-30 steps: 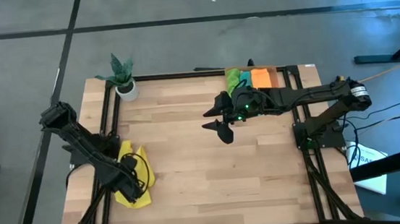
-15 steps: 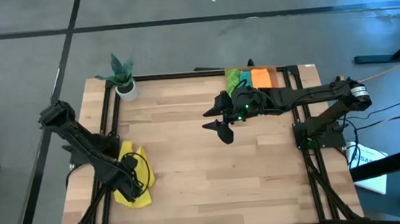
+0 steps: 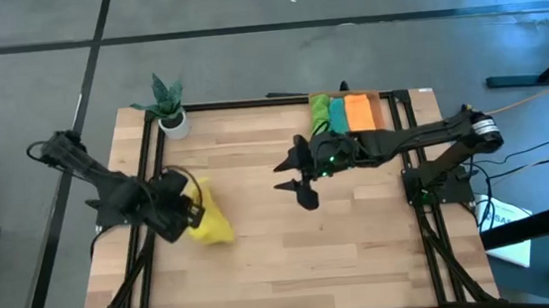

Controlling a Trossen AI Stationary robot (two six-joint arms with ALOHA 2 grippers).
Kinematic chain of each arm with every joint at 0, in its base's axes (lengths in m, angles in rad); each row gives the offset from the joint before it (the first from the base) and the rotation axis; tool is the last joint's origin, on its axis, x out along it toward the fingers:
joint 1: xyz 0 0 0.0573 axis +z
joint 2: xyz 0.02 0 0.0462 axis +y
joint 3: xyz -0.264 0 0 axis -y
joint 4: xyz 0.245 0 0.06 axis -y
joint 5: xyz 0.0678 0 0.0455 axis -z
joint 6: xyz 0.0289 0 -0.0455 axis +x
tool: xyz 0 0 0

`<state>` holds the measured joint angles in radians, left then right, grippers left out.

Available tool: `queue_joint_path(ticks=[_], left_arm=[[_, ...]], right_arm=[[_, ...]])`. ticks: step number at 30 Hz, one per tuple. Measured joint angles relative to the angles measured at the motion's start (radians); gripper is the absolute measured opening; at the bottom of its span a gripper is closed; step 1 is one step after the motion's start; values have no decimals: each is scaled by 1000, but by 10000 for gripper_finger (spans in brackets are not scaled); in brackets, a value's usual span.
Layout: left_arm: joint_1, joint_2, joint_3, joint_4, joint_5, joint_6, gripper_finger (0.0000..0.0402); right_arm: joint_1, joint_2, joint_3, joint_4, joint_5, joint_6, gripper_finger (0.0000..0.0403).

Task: Roll microfiber towels into tight, uniform cylinder then place into a basket
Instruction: Fold the yellow towel

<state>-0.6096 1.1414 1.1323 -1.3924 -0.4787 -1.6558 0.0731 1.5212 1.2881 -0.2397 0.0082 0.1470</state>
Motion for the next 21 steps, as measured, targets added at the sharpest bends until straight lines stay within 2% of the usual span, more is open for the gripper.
queue_joint_path(ticks=[4,10,14,18,21], left_arm=[[93,3,63,3,-57,164,0],[192,11,147,46,-148,374,0],[235,12,197,112,-96,549,0],[258,12,222,166,-87,590,0],[276,15,223,227,-86,634,0]], right_arm=[[12,62,0,75,-4,1,224],[10,177,0,302,-8,-61,224],[12,223,0,434,14,-100,224],[10,248,0,487,128,-83,224],[14,269,0,534,157,-64,224]])
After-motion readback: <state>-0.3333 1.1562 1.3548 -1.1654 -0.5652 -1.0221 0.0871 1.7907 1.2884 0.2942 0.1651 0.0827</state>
